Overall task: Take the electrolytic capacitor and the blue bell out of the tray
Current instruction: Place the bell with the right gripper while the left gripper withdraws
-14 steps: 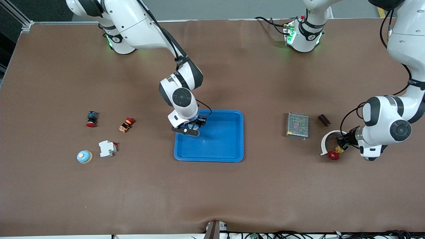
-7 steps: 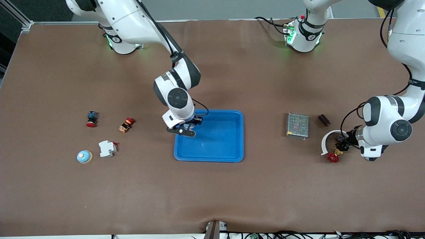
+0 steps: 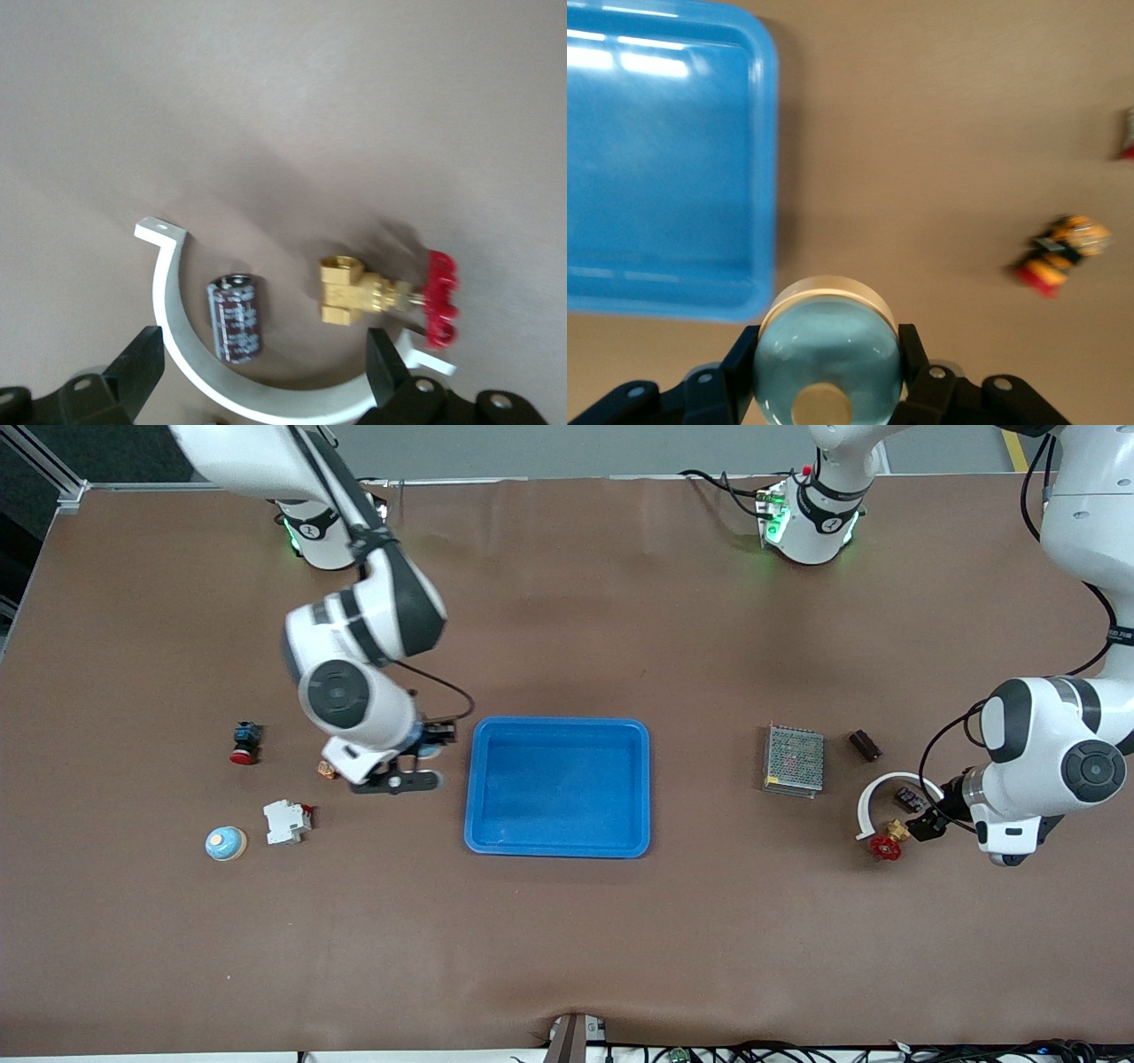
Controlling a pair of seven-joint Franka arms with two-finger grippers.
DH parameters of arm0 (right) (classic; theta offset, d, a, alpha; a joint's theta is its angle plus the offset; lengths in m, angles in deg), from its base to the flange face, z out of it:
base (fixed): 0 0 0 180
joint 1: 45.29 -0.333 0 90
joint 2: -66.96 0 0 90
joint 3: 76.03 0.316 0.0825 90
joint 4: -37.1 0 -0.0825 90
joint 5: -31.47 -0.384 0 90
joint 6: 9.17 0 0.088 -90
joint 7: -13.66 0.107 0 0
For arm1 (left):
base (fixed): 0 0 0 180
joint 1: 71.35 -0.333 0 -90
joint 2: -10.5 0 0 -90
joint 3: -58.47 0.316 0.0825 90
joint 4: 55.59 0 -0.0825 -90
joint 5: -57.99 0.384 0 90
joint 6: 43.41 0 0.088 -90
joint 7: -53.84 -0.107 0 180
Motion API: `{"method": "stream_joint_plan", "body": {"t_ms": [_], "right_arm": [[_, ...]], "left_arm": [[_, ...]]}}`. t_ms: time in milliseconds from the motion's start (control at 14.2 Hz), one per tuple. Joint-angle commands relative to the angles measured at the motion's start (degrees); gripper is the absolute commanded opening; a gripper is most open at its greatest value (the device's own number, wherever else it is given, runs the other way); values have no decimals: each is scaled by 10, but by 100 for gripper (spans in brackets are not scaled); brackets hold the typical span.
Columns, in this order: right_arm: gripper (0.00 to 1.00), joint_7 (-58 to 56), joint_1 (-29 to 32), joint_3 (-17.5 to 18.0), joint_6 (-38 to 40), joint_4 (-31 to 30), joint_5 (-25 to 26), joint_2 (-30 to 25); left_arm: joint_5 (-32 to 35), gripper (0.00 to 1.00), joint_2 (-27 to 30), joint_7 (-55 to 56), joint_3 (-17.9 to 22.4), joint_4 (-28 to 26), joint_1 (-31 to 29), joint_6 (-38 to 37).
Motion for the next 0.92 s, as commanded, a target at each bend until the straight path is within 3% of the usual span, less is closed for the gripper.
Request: {"method": "stream_joint_plan", "body": {"t_ms": [0, 424, 635, 847], "right_arm": [[35, -126, 62, 10, 27, -15, 7, -30], [35, -362, 159, 9, 38, -25, 37, -38], [35, -388, 163, 10, 31, -47, 93, -56], [35, -406, 164, 10, -9, -108, 124, -94]], "left_arm": [[15, 100, 24, -10, -10, 5, 13, -18], [14, 100, 92, -47, -59, 12, 12, -60], [10, 100, 139, -91, -79, 19, 10, -95], [6, 100, 154, -126, -112, 69, 10, -182]]}}
